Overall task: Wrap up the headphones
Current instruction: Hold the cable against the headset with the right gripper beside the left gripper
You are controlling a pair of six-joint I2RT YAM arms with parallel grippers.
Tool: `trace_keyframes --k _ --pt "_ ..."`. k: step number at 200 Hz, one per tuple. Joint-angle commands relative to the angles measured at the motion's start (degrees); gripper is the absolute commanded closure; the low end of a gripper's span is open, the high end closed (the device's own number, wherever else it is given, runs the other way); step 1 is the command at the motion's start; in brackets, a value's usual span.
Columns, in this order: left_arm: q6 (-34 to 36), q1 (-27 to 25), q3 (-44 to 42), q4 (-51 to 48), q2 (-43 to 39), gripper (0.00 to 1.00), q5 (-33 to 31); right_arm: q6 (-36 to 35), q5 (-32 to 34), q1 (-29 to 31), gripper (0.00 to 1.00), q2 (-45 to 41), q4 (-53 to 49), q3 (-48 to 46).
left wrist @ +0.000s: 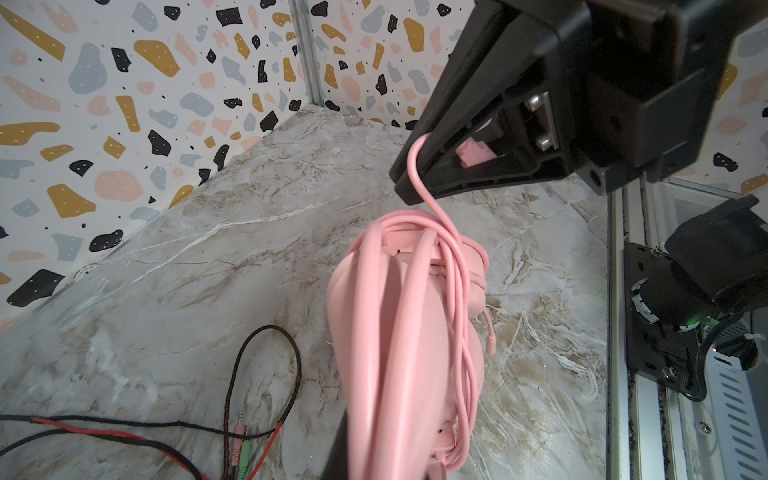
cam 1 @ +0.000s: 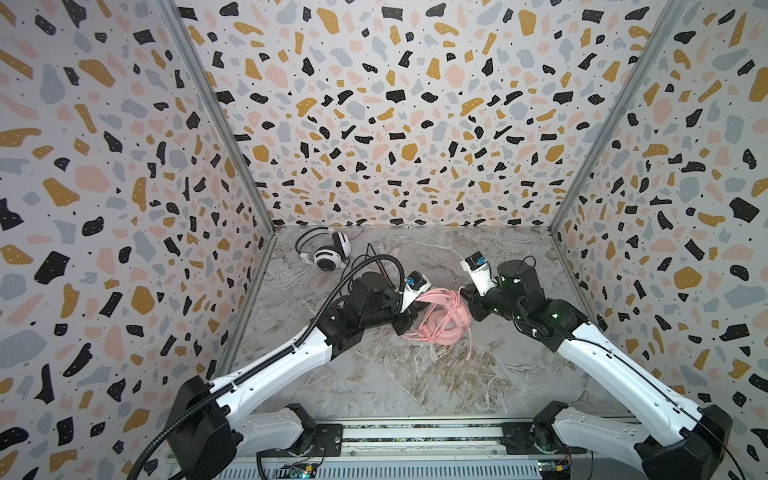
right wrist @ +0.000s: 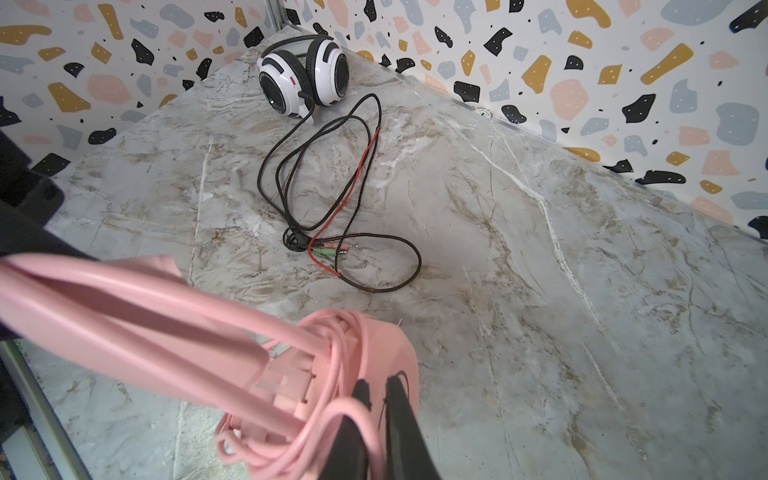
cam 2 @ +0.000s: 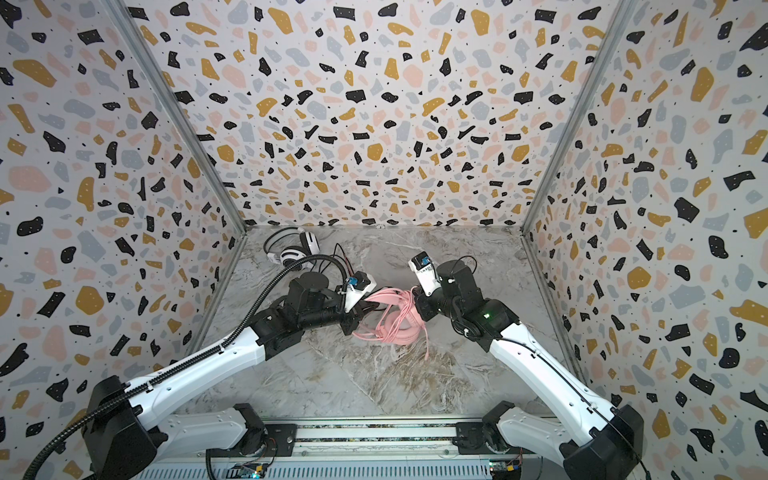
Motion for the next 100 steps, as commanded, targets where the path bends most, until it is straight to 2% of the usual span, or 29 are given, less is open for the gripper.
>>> trace_keyframes --k 1,55,100 --pt "1.9 -0.8 1.1 -2.9 -0.8 1.00 8.4 0.0 1.2 -1.0 0.88 -0.7 7.6 -0.3" --pt "2.1 -0.7 2.0 -3.2 0.0 1.00 12.7 -0.6 0.3 -1.4 0.85 -1.5 6.8 -0.4" --pt "-0.4 -0.7 1.0 0.5 1.4 1.00 14.4 -0.7 -4.8 -1.7 0.83 2.0 5.9 -1.7"
